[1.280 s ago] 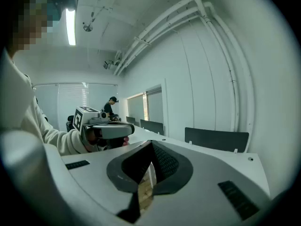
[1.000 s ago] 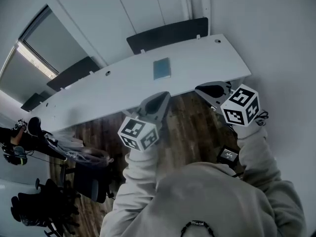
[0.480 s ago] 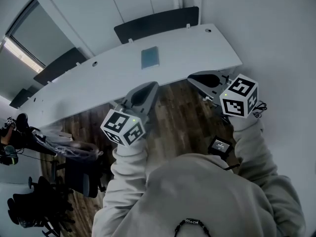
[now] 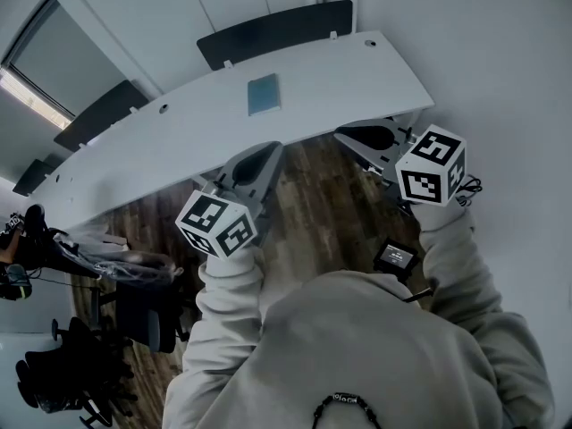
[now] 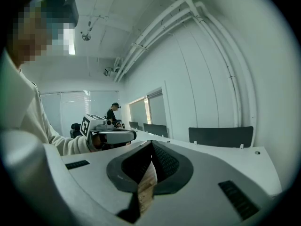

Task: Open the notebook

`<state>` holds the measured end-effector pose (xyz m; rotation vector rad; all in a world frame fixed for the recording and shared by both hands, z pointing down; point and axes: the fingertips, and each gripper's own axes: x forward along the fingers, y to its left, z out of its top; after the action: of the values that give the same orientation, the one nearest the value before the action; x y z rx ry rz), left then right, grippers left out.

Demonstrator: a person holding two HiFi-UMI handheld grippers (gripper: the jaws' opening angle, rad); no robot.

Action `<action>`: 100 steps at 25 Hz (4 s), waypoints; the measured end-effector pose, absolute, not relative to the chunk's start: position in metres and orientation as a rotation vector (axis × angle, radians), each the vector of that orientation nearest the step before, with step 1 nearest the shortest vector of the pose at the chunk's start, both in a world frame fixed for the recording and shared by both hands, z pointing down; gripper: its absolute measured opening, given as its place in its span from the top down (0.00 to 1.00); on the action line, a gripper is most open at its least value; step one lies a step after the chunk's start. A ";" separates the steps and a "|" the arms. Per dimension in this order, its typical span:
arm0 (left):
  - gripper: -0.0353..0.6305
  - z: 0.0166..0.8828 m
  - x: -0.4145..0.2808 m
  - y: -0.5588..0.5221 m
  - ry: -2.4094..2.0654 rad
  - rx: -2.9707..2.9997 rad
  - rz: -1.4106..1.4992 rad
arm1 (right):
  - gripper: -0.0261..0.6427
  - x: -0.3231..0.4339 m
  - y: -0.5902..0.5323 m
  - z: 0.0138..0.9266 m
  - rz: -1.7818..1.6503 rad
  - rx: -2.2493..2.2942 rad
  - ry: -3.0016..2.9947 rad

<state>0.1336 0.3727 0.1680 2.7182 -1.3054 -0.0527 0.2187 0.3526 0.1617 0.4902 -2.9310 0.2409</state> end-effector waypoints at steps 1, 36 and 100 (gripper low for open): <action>0.95 0.170 0.134 0.373 -1.298 2.719 -0.053 | 0.93 0.220 0.352 0.161 0.247 0.492 -2.936; 0.95 0.251 0.138 0.353 -1.249 2.434 -0.094 | 0.93 0.262 0.317 0.269 0.609 0.367 -2.887; 0.95 0.247 -0.073 0.068 -1.262 2.565 0.131 | 0.93 0.035 0.017 0.235 0.574 0.397 -2.819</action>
<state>-0.0733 0.0677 0.2468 2.5647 -1.2619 0.1312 0.0349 0.0169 0.2350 0.3967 -2.8186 0.5738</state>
